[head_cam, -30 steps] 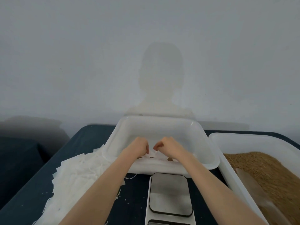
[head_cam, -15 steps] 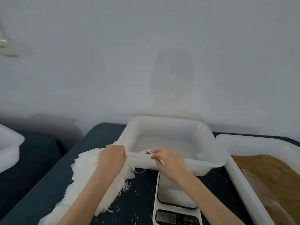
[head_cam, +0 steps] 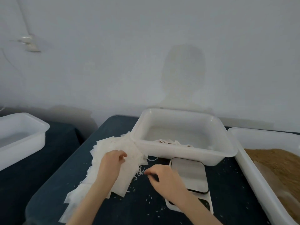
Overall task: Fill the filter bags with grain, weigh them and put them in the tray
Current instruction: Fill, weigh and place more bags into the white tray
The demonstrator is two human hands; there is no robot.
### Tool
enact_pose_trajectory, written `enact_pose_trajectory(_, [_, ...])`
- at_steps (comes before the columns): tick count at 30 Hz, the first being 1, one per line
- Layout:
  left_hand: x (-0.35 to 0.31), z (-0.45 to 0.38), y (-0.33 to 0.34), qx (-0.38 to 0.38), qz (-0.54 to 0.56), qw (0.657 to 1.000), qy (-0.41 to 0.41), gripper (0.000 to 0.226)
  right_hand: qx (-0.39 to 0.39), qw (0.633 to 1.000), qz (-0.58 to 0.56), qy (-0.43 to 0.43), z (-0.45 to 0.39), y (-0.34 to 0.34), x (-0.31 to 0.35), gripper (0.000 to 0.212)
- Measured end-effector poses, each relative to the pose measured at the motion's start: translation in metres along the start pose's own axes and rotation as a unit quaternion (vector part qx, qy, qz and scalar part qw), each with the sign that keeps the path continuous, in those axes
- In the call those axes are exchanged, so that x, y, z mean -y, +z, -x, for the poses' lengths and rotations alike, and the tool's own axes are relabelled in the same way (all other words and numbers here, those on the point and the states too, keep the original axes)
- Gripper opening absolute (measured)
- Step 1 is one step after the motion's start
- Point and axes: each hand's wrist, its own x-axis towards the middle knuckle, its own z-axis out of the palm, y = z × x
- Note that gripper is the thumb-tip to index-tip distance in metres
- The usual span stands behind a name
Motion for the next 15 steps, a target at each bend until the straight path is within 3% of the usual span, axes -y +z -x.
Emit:
enact_pose_trajectory(9, [-0.04, 0.011, -0.034, -0.033, 0.145, 0.981, 0.125, 0.032, -0.081, 0.987, -0.131, 0.046, -0.007, 0.007, 0.014, 0.057])
enact_pose_trajectory(15, [-0.058, 0.014, -0.027, -0.04, 0.226, 0.965, 0.127, 0.032, -0.161, 0.983, -0.076, 0.04, -0.015, -0.011, 0.012, 0.017])
